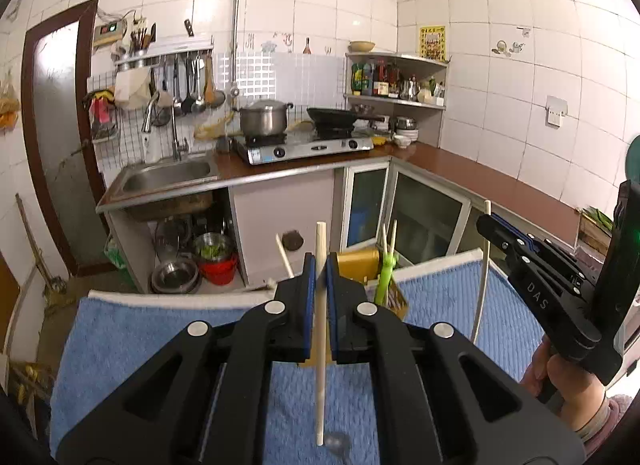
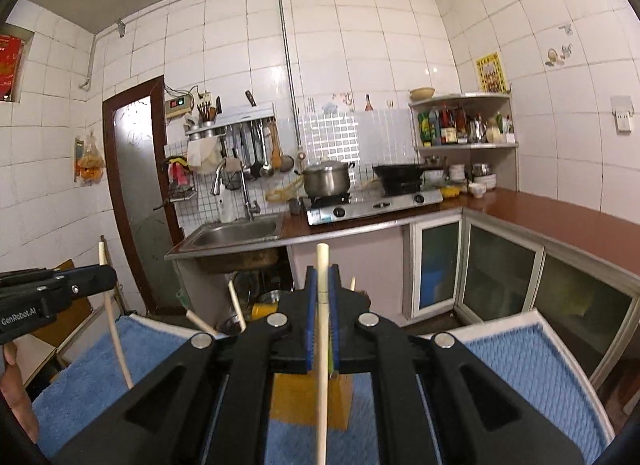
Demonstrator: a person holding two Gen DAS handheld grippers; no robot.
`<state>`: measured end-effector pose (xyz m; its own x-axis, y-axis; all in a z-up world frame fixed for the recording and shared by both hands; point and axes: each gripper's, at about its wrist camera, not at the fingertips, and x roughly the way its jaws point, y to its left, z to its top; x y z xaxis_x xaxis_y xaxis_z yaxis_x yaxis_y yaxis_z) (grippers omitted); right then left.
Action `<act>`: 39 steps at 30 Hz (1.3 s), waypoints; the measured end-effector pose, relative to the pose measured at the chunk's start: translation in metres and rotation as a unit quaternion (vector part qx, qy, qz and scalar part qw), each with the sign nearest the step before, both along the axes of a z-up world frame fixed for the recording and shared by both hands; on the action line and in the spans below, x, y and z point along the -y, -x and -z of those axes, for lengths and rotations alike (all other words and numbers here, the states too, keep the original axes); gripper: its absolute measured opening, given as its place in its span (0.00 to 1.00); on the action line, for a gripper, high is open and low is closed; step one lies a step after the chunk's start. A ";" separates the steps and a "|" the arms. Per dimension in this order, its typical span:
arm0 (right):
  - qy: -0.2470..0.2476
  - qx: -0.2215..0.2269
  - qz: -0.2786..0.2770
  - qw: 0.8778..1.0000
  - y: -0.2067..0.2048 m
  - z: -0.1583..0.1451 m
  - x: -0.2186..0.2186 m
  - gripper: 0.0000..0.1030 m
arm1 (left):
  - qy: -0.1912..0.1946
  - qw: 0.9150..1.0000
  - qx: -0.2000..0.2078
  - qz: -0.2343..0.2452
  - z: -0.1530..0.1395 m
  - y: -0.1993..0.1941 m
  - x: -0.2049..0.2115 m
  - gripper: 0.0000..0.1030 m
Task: Organize utensils
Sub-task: 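Lift the chopsticks with both tools and carry them over the yellow caddy, then open both tools to drop the chopsticks into the caddy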
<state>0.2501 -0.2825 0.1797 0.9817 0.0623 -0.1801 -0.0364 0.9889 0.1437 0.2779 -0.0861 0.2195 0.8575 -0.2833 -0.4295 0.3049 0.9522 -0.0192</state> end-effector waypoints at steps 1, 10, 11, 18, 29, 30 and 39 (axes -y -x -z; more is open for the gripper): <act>0.000 0.004 0.001 1.000 -0.003 -0.005 0.001 0.06 | 0.001 1.000 0.004 0.000 -0.005 -0.004 0.002 0.04; -0.010 0.038 0.000 0.999 -0.050 -0.034 0.008 0.06 | 0.012 0.999 0.047 0.004 -0.032 -0.045 0.026 0.04; -0.007 0.045 -0.001 0.999 -0.057 -0.035 0.007 0.06 | 0.015 0.999 0.047 0.006 -0.032 -0.053 0.029 0.04; -0.012 0.101 0.011 0.995 -0.085 -0.030 0.004 0.06 | 0.025 0.996 0.086 -0.004 -0.029 -0.092 0.038 0.04; -0.010 0.114 0.003 0.993 -0.103 0.032 -0.003 0.06 | 0.048 0.996 0.077 -0.004 0.053 -0.132 0.028 0.04; -0.008 0.114 0.002 0.993 -0.103 0.036 -0.002 0.06 | 0.050 0.996 0.072 -0.004 0.060 -0.133 0.026 0.04; -0.002 0.061 0.002 0.998 -0.100 0.087 0.004 0.07 | 0.044 0.999 0.021 -0.003 0.109 -0.135 0.023 0.04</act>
